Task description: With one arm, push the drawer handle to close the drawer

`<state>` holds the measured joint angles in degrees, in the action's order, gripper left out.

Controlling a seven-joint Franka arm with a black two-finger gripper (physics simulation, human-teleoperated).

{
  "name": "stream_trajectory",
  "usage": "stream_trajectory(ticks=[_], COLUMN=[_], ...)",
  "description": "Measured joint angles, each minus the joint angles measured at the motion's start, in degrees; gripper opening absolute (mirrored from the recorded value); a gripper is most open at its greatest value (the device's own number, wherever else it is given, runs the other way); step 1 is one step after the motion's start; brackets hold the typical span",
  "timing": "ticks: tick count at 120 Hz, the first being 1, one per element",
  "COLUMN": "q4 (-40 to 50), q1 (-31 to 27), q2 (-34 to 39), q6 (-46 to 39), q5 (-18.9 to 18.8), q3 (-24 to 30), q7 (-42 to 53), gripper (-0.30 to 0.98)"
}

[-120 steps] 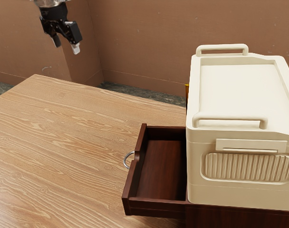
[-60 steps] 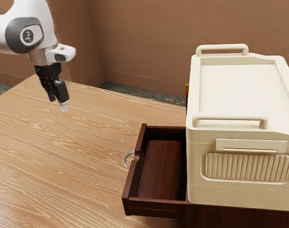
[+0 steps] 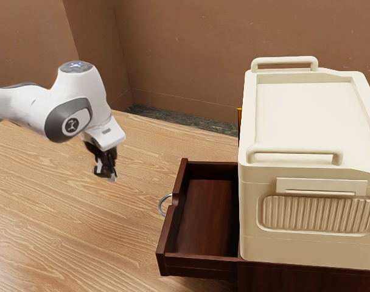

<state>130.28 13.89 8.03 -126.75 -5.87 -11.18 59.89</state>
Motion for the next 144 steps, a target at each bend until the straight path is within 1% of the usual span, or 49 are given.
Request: stream_trajectory(ticks=[15, 23, 54, 84, 108, 144], q4=[0.33, 0.46, 0.53, 0.42, -3.79, -10.78], q1=[-0.11, -0.16, -0.25, 0.01, -0.12, 0.11], q2=[0.84, 1.21, -1.19, -1.32, -5.83, -11.83], q6=[1.73, 2.31, 3.41, 4.91, 5.25, 5.47], q5=[4.97, 6.86, 9.88, 10.89, 11.05, 10.69], q3=[1.99, 3.83, 7.90, 11.54, 15.18, 18.30], q7=[1.83, 2.19, 1.60, 0.19, -0.65, -1.67], gripper=[-0.07, -0.08, -0.09, -0.10, -0.10, -0.10])
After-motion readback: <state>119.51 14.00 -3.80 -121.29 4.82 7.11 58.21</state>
